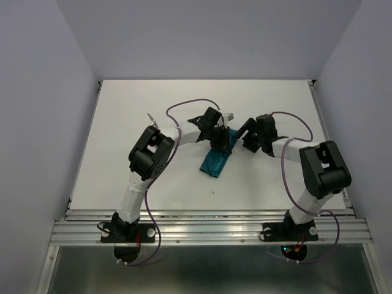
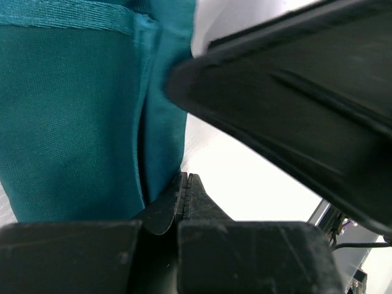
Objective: Fold the napkin into a case and place the utensils inside
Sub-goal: Fold the 2/3-rectangle-folded napkin at the center of the board.
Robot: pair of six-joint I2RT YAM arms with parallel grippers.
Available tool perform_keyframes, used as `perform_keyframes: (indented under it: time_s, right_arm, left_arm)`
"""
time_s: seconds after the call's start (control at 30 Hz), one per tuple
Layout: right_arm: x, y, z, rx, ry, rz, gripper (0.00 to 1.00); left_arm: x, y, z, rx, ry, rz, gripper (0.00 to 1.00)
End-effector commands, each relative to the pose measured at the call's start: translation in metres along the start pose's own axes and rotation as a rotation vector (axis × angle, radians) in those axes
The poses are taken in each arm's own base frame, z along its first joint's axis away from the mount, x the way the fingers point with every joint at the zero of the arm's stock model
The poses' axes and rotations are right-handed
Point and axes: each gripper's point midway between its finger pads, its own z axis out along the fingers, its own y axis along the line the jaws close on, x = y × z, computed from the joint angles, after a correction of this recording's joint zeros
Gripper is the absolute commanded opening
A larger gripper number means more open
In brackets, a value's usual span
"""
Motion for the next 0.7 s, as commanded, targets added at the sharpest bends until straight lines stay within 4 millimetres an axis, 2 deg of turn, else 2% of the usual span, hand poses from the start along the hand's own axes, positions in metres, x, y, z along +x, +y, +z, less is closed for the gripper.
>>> perform_keyframes:
  time_s: [0.0, 0.17, 0.33, 0.43, 0.47, 0.57, 0.67]
  right_arm:
    - [-0.001, 0.029, 0.012, -0.085, 0.023, -0.057, 0.74]
    - [0.011, 0.025, 0.021, -0.050, 0.062, -0.084, 0.63]
    - [0.009, 0.013, 0.022, -0.003, 0.040, -0.069, 0.59]
    - [0.006, 0.017, 0.016, -0.020, 0.019, -0.064, 0.64]
    - [0.005, 0.018, 0.015, -0.027, 0.014, -0.063, 0.72]
    - [0.002, 0.024, 0.010, -0.054, -0.004, -0.065, 0.84]
    - [0.001, 0.027, 0.013, -0.051, 0.005, -0.076, 0.86]
  left_arm:
    - [-0.012, -0.014, -0.003, 0.042, -0.025, 0.040, 0.00]
    - [-0.013, -0.016, -0.005, 0.046, -0.028, 0.043, 0.00]
    - [-0.014, -0.018, -0.008, 0.048, -0.029, 0.050, 0.00]
    - [-0.014, -0.018, -0.009, 0.042, -0.029, 0.051, 0.00]
    - [-0.013, -0.017, -0.008, 0.042, -0.028, 0.050, 0.00]
    - [-0.012, -0.016, -0.006, 0.042, -0.021, 0.046, 0.00]
    - [-0.012, -0.017, -0.006, 0.045, -0.021, 0.047, 0.00]
